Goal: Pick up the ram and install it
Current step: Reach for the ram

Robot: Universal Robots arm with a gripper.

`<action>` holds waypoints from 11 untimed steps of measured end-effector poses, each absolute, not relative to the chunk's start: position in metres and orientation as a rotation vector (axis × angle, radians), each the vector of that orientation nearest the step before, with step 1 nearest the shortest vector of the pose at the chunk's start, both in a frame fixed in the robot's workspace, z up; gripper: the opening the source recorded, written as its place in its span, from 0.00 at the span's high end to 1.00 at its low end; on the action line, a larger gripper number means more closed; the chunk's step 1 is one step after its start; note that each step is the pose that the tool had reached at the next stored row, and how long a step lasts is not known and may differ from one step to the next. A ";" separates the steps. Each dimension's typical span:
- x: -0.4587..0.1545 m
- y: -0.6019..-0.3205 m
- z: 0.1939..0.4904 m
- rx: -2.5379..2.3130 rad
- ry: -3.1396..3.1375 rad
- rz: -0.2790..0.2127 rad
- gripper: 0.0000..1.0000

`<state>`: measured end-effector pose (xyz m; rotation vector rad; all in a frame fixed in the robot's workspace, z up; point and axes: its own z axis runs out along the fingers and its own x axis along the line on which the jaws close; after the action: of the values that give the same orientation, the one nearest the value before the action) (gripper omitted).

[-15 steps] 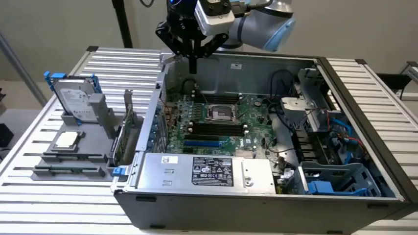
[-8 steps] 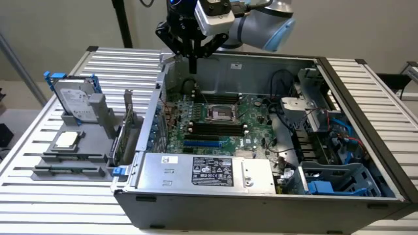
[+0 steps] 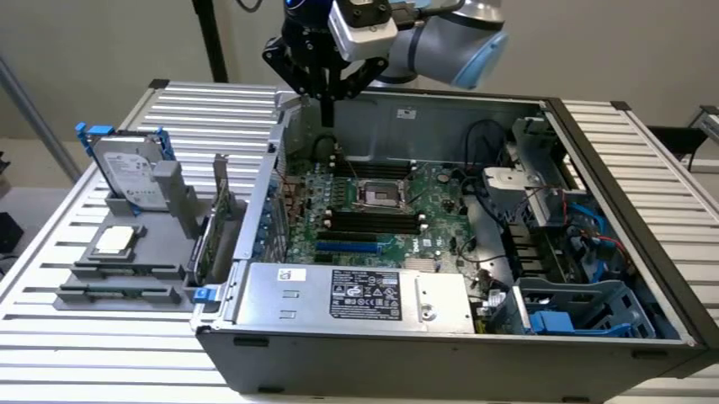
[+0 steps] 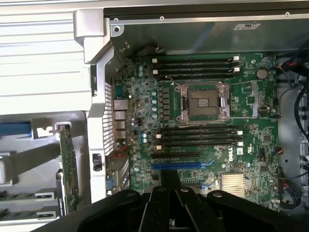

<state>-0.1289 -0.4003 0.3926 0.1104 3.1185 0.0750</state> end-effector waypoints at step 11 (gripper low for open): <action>-0.178 -0.411 0.392 0.111 3.119 0.075 0.89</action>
<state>-0.1779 -0.4111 0.3916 0.1106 3.1193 0.0750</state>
